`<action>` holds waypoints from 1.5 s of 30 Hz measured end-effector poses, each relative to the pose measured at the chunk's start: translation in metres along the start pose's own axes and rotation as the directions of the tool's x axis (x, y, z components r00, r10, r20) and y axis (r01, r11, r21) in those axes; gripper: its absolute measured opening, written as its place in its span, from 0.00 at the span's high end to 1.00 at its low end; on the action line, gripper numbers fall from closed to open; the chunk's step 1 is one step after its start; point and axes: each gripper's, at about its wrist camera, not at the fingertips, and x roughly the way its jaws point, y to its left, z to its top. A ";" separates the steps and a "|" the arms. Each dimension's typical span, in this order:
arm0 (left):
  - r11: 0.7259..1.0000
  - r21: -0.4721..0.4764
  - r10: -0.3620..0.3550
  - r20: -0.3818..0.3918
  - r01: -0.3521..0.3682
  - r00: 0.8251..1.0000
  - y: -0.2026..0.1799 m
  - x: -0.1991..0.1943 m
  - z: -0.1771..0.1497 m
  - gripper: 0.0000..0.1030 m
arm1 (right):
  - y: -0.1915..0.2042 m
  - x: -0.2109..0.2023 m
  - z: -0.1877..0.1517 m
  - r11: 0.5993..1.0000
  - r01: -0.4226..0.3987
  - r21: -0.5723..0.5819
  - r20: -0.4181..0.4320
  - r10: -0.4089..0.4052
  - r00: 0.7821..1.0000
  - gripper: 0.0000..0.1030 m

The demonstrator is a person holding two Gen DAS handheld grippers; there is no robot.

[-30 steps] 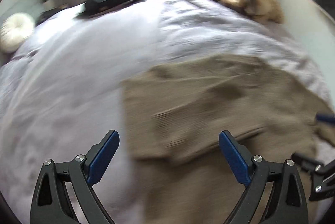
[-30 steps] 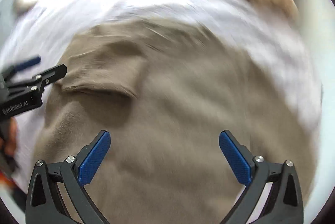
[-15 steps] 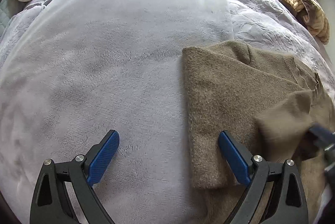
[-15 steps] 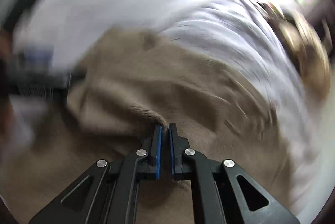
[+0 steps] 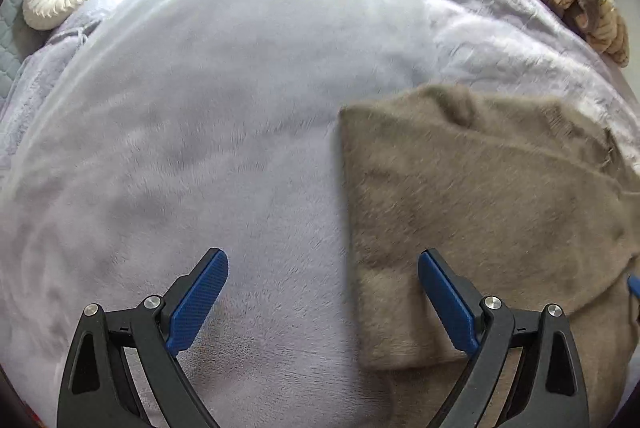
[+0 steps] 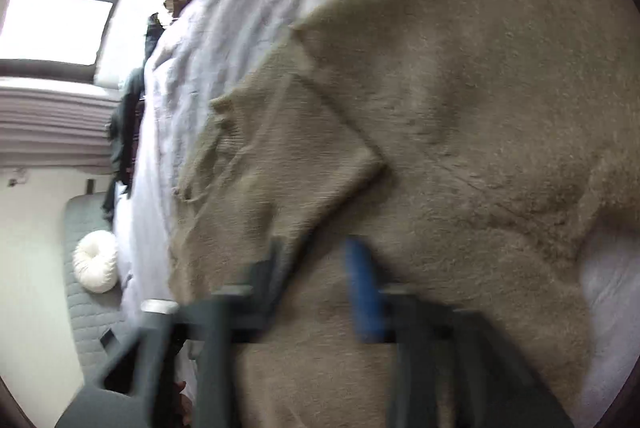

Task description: Fold small clothes

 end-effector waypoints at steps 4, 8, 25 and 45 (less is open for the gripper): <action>0.999 0.036 -0.012 0.014 0.011 1.000 -0.016 -0.008 0.007 0.06 | 0.018 0.011 0.005 1.000 -0.027 -0.015 -0.002 0.027 1.000 0.33; 0.994 0.103 0.040 -0.001 -0.040 0.999 -0.031 0.002 0.003 0.06 | 0.010 0.018 0.021 0.998 0.034 0.049 -0.010 -0.033 0.999 0.92; 0.988 0.151 0.045 -0.048 -0.037 0.998 -0.033 0.000 -0.001 0.06 | 0.003 -0.015 0.006 0.934 0.350 -0.077 0.030 -0.349 0.937 0.85; 0.951 0.270 -0.111 -0.150 0.149 0.982 -0.122 -0.080 -0.074 0.06 | -0.030 -0.077 -0.059 0.977 0.212 -0.003 -0.112 -0.211 0.971 0.49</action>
